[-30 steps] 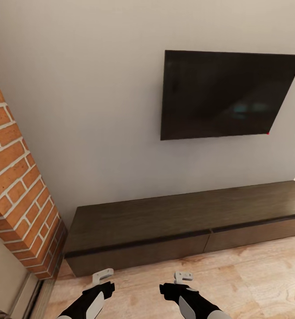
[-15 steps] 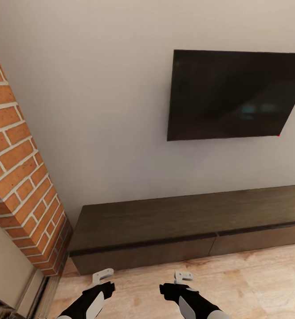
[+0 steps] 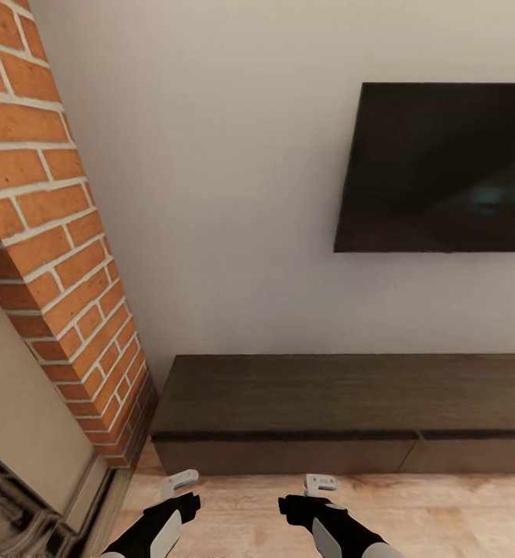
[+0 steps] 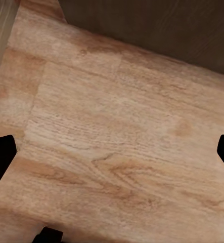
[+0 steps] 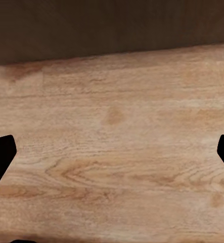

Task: Place each of the two pumpkins and all three candles from the living room inside a cabinet in the living room (use any cabinet), then make sure every cabinet is closed, and position the cauldron so it is next to a table in the living room.

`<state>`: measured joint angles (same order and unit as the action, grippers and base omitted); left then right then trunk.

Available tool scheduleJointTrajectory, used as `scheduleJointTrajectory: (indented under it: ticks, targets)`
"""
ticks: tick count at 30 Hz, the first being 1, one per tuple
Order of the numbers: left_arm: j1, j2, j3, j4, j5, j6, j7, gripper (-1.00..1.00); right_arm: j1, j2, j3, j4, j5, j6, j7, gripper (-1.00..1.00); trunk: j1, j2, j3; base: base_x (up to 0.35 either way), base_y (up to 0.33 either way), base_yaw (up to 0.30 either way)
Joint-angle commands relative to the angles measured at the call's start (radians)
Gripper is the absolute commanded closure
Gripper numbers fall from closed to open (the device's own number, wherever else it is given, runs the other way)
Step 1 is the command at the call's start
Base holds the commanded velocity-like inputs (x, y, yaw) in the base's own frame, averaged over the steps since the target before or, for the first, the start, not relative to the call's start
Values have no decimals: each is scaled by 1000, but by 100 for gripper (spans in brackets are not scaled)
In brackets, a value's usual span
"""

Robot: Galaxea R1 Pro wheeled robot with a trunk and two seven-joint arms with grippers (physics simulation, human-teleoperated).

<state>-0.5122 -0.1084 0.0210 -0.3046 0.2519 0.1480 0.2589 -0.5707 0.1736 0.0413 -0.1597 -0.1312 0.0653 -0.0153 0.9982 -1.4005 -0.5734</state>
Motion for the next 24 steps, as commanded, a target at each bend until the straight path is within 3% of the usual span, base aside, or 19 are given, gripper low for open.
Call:
scheduleJointTrajectory:
  ticks: [1, 12, 24]
  targets:
    - [0, -1, 2, -2, 3, 5, 3, -100, 0, 0, 5, -3, -10, 5, -2, -100, 0, 0, -1, 1, 0, 95]
    - [0, -1, 1, -2, 1, 5, 3, -100, 0, 0, 5, -3, -10, 5, -2, -100, 0, 0, -1, 14, -129, 16]
    - [0, -1, 1, -2, 1, 5, 3, -100, 0, 0, 5, -2, -10, 5, 0, -100, 0, 0, -1, 33, -17, 0]
